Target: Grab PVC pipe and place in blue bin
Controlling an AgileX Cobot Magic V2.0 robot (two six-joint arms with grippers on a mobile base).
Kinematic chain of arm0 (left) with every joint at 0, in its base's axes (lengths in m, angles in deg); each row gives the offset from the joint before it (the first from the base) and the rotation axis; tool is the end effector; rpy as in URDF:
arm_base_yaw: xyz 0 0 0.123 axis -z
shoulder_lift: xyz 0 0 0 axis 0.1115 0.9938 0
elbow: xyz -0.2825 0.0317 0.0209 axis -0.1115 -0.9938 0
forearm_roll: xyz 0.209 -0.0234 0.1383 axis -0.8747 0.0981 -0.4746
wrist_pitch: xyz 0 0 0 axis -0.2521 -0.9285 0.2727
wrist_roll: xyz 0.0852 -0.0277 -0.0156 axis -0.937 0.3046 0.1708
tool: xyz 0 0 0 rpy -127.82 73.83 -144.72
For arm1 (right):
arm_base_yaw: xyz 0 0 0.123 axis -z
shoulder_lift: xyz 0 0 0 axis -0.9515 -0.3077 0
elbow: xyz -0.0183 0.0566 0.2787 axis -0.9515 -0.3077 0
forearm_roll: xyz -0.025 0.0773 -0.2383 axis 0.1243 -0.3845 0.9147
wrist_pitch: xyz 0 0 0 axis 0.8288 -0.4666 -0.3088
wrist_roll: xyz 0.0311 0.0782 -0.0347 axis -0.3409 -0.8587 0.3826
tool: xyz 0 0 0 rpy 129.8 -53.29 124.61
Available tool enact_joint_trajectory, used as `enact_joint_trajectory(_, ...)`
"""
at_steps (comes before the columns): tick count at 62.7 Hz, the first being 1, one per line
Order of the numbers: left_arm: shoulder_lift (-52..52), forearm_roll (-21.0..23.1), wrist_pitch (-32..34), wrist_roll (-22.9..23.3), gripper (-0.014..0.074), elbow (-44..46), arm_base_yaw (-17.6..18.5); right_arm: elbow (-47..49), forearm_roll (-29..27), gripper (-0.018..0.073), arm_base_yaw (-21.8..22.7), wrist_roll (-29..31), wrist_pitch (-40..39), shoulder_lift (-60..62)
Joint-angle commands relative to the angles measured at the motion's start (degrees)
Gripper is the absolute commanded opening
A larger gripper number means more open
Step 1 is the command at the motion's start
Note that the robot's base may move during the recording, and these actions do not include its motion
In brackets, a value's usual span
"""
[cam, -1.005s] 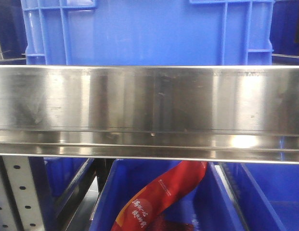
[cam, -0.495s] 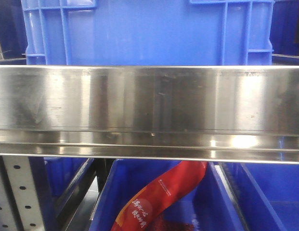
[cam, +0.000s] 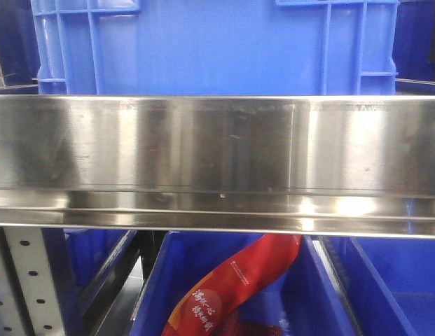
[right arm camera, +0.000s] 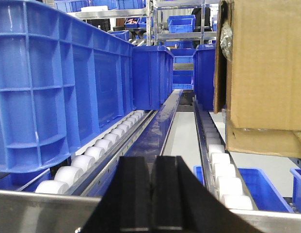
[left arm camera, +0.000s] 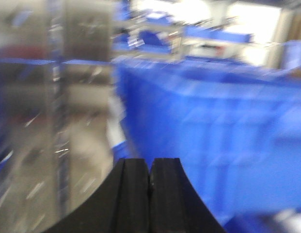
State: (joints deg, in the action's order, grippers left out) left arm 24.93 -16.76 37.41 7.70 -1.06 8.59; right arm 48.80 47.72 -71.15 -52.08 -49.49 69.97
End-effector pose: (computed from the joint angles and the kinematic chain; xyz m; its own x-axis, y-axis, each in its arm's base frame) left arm 0.0885 -0.0237 0.2938 -0.0268 -0.0978 -0.9948 0.2583 0.9607 -0.1014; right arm 0.0566 -0.0009 0.2123 0.0717 0.0835 -0.9939 0.0096 0.9964 0.0844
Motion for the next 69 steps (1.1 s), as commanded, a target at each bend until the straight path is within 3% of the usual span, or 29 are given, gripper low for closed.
enact_joint_trajectory(1,-4.53,-0.25,1.32,-0.04,-0.0111,-5.55,-3.75,-0.13,0.43,-0.0167,0.23,0.38,-1.33,0.19)
enact_joint_trajectory(9,-10.48,-0.25,3.35,-0.04,-0.0111,-11.86,-7.34,-0.13,0.43,-0.0167,0.23,0.38,-1.33,0.19)
enact_joint_trajectory(22,-19.15,-0.25,3.97,-0.04,-0.0111,-18.70,-9.82,-0.13,0.43,-0.0167,0.23,0.38,-1.33,0.19)
enact_joint_trajectory(28,-21.35,-0.54,-0.18,-0.04,-0.0111,-18.70,-10.05,-0.13,0.43,-0.0167,0.23,0.38,-1.33,0.19)
enact_joint_trajectory(35,-21.35,-3.11,0.39,-0.04,-0.0111,-18.70,-10.15,-0.13,0.43,-0.0167,0.23,0.38,-1.33,0.19)
enact_joint_trajectory(69,-21.35,-3.12,0.38,-0.04,-0.0111,-18.70,-10.15,-0.13,0.43,-0.0167,0.23,0.38,-1.33,0.19)
